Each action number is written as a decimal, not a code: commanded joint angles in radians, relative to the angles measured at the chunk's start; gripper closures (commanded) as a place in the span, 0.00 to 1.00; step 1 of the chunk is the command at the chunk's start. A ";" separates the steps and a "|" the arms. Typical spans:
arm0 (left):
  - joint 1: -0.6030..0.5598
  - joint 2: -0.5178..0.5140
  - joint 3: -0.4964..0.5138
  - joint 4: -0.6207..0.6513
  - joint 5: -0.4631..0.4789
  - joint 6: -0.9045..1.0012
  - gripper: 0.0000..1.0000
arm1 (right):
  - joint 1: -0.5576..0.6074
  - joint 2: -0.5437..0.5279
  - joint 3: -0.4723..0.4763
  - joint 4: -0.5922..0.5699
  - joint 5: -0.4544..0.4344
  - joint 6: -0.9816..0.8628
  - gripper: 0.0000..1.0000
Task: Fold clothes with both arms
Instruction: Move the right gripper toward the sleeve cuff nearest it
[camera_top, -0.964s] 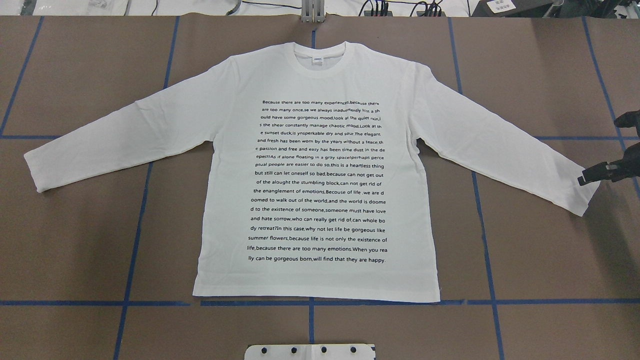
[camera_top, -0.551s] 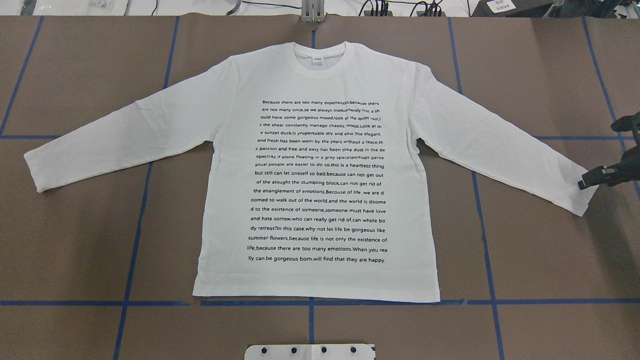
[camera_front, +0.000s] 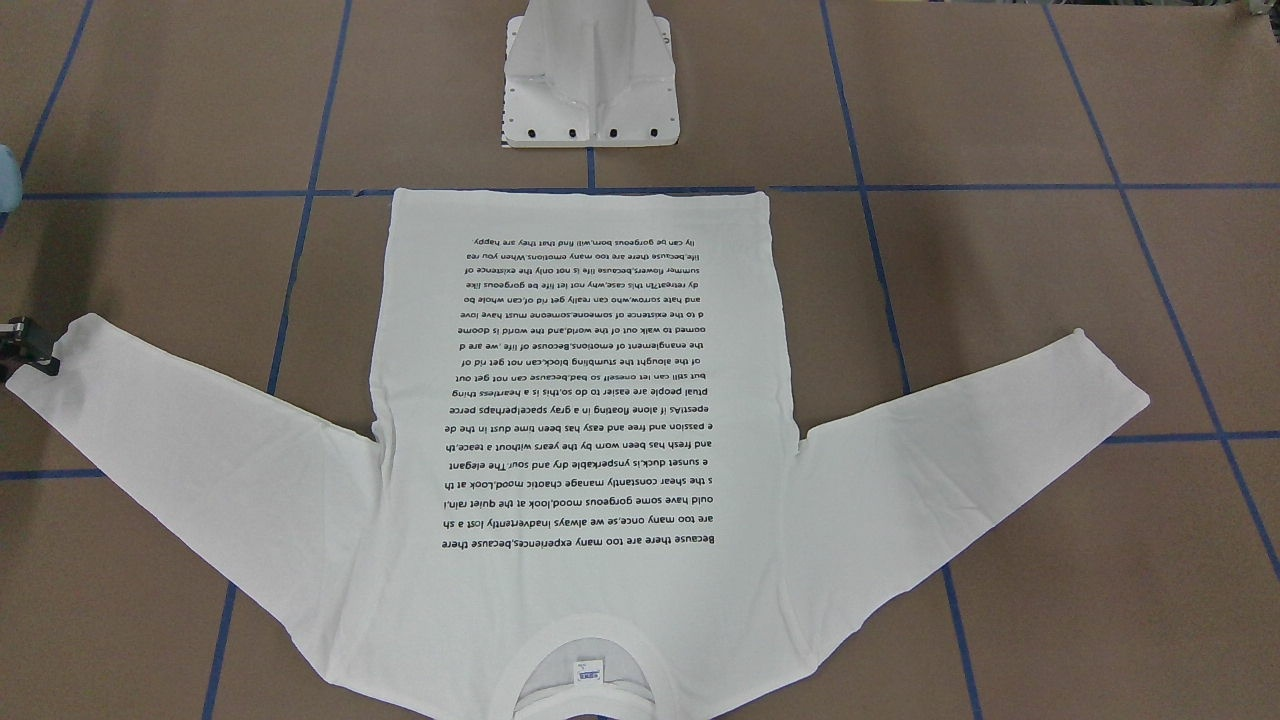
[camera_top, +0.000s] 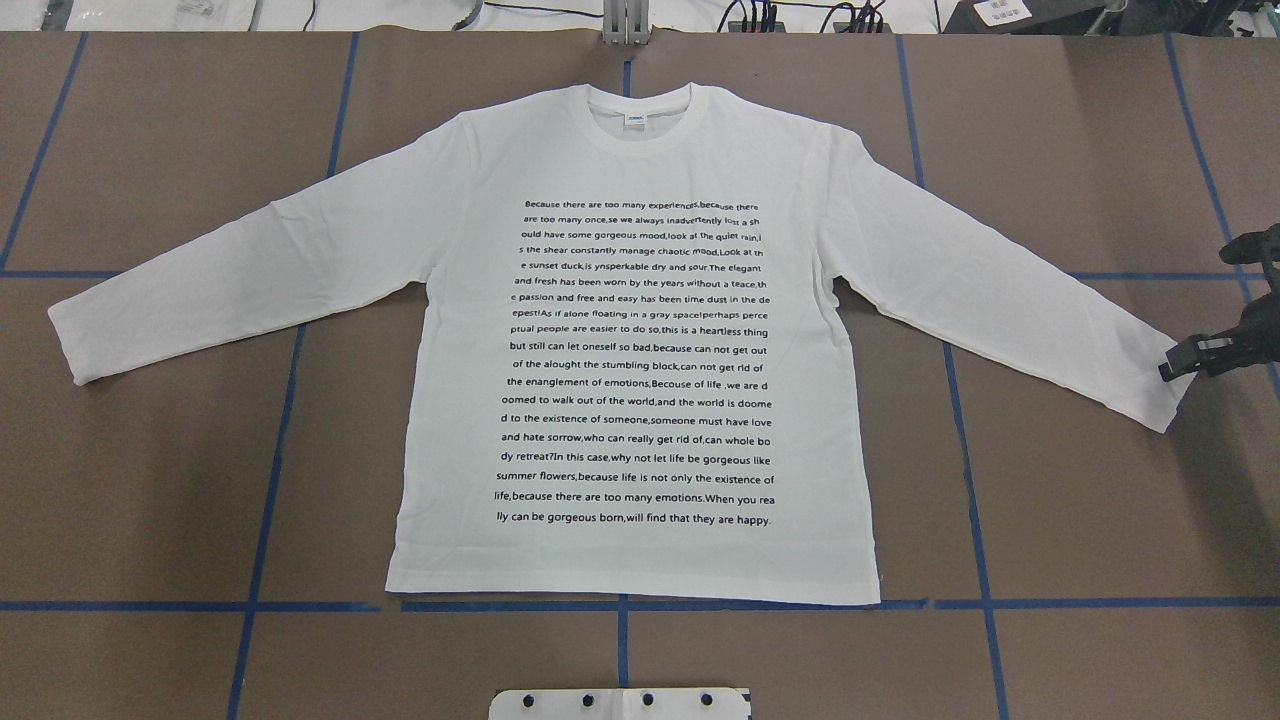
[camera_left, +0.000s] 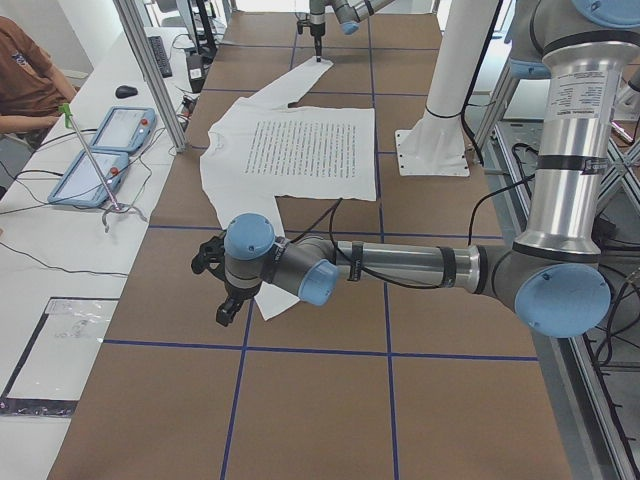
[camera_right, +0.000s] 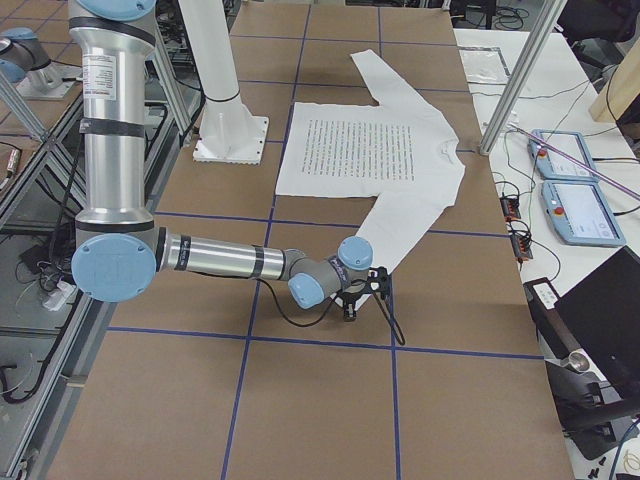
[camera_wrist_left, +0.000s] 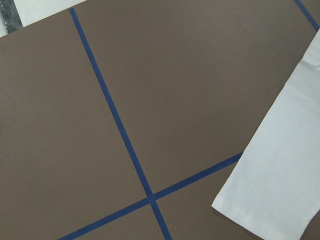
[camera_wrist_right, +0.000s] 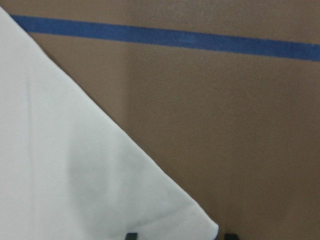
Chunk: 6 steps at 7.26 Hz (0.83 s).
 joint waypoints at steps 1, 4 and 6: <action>-0.001 -0.001 0.003 0.000 0.000 0.000 0.00 | 0.009 -0.001 0.008 -0.003 0.006 -0.002 1.00; -0.001 -0.001 0.005 0.000 0.000 0.000 0.00 | 0.018 -0.001 0.009 -0.003 0.012 -0.002 1.00; 0.001 -0.001 0.005 0.000 0.000 -0.002 0.00 | 0.042 0.013 0.108 -0.123 0.015 -0.006 1.00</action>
